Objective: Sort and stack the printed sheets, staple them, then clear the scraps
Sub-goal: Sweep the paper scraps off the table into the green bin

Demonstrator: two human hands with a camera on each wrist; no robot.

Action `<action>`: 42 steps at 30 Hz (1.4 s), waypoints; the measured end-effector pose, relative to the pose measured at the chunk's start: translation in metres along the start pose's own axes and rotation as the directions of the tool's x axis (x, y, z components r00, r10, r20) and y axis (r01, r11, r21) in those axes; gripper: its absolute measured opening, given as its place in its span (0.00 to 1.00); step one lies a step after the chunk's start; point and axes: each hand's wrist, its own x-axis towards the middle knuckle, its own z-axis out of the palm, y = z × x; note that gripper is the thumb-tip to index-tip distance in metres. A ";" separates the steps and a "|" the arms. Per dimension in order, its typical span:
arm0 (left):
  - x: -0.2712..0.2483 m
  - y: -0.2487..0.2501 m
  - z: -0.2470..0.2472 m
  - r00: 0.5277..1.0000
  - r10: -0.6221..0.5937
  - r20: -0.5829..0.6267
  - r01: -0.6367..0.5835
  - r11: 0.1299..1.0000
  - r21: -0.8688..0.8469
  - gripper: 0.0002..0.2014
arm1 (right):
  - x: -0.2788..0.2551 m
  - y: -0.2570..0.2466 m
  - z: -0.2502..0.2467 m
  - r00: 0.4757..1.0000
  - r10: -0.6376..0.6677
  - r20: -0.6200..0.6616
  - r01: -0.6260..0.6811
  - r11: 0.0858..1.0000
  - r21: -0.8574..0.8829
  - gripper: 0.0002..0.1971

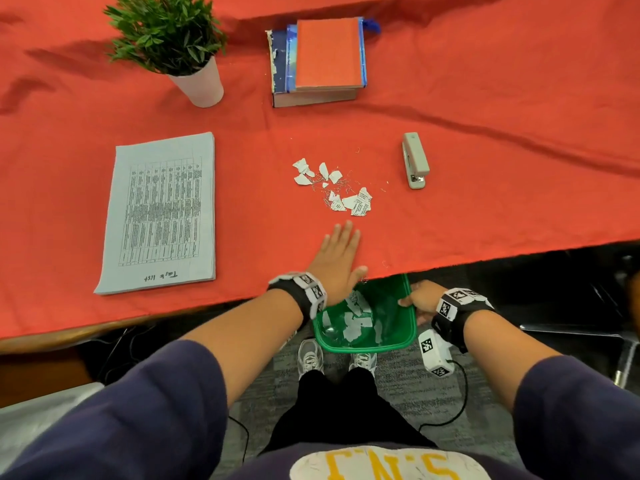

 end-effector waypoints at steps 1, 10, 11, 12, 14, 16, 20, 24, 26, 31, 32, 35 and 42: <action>-0.005 0.008 0.007 0.999 0.039 0.020 -0.040 0.999 0.005 0.36 | -0.002 0.000 0.000 1.000 -0.004 0.005 0.004 1.000 -0.002 0.13; -0.056 0.026 0.021 0.945 0.326 0.036 -0.316 0.934 -0.168 0.27 | 0.006 0.002 -0.003 1.000 -0.001 0.015 0.000 1.000 0.020 0.13; -0.057 0.022 0.019 0.960 0.279 -0.003 -0.277 0.950 -0.144 0.27 | 0.008 0.004 -0.003 1.000 0.001 0.016 -0.001 1.000 0.024 0.13; -0.055 0.018 0.016 0.977 0.213 -0.035 -0.215 0.968 -0.128 0.28 | 0.011 0.005 -0.003 1.000 -0.001 0.016 0.000 1.000 0.030 0.14; -0.046 0.009 0.010 0.996 0.070 -0.061 -0.077 0.989 -0.128 0.30 | 0.017 0.007 -0.004 1.000 0.002 0.022 -0.003 0.999 0.038 0.16; -0.037 0.003 0.009 0.999 0.014 -0.035 -0.017 0.994 -0.108 0.32 | 0.020 0.009 -0.004 1.000 0.007 0.026 -0.009 0.999 0.042 0.16; -0.037 0.003 0.022 0.978 0.193 0.074 -0.191 0.981 -0.031 0.32 | 0.017 0.008 -0.003 1.000 0.002 0.018 -0.002 0.999 0.039 0.16; -0.044 0.014 0.029 0.906 0.402 0.132 -0.388 0.914 -0.120 0.28 | -0.003 -0.002 -0.002 1.000 -0.009 0.013 0.009 1.000 -0.002 0.11; -0.043 0.019 0.023 0.887 0.447 0.116 -0.421 0.886 -0.192 0.25 | -0.008 -0.004 -0.003 1.000 -0.013 0.011 0.013 1.000 -0.015 0.08; -0.010 0.028 -0.010 0.956 0.246 -0.161 -0.277 0.938 -0.208 0.22 | -0.002 0.002 -0.006 1.000 -0.006 0.001 0.006 1.000 -0.018 0.13; -0.001 0.028 -0.016 0.968 0.190 -0.167 -0.222 0.954 -0.202 0.23 | -0.002 0.002 -0.007 1.000 -0.007 0.001 0.007 1.000 -0.028 0.14; 0.017 0.023 -0.019 0.989 0.114 -0.095 -0.128 0.980 -0.150 0.27 | 0.000 0.004 -0.010 1.000 -0.024 -0.002 0.023 0.999 -0.023 0.19; -0.023 0.020 0.013 0.933 0.359 -0.011 -0.355 0.918 -0.175 0.24 | -0.002 0.004 -0.012 1.000 -0.023 0.010 0.024 0.999 -0.027 0.18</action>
